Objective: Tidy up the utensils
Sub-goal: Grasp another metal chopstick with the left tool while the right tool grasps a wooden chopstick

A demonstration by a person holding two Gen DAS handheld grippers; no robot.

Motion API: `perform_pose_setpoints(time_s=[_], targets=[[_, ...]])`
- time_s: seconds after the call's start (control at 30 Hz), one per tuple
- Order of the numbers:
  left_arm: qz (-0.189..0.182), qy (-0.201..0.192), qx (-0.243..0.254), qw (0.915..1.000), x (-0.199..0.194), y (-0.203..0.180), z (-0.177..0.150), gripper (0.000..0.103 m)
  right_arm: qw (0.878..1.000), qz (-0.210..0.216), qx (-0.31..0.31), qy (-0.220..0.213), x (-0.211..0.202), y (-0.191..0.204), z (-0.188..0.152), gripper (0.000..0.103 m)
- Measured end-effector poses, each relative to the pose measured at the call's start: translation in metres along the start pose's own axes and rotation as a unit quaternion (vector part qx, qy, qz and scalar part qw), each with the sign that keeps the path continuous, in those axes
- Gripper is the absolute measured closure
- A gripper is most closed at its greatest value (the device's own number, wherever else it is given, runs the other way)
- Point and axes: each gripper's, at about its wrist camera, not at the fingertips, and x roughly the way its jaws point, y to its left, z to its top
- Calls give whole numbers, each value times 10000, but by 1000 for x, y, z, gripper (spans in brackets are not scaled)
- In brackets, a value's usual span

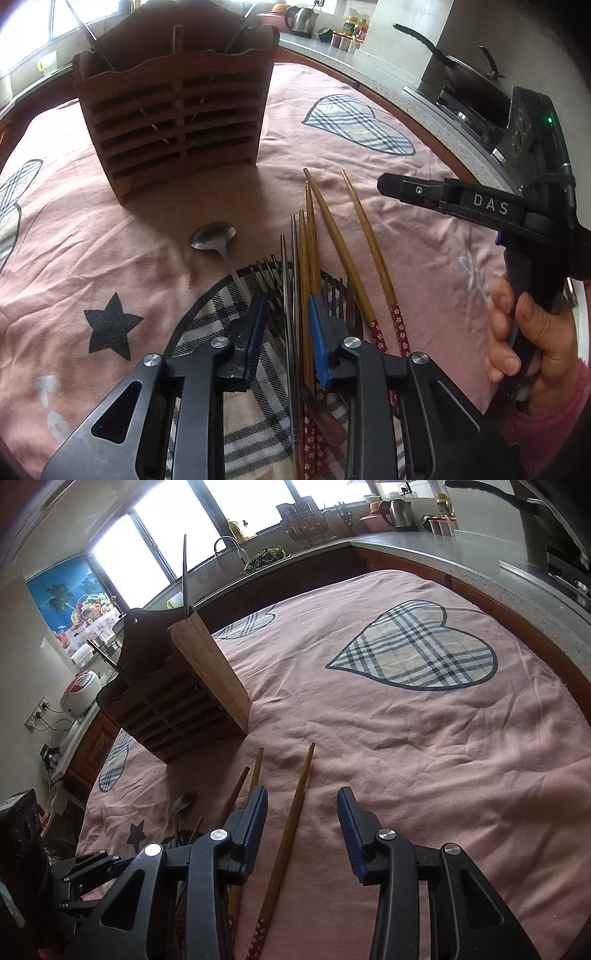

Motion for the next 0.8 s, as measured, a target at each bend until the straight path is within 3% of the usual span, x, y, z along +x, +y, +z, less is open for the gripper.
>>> perform_pose_setpoints(time_s=[0.17,0.33,0.47,0.57,0.63,0.8], targets=[[-23,193,75,9998,11,-2,6,88,9997,-84,-64,210,22,-2,9,65],[-131,296,86,9994,16,1,14,88,9987,-226,-125,445,46,-3,13,78],[-198,378,150,9990,18,2,19,88,9975,-388,-352,484,55,6,20,78],[-217,372,236,9988,19,1,21,94,9951,-575,-640,498,60,16,20,79],[-316,395,206,9985,21,1,22,98,9935,-685,-762,487,63,18,20,91],[-201,308,198,9991,17,2,20,99,9964,-418,-560,484,56,12,20,98]])
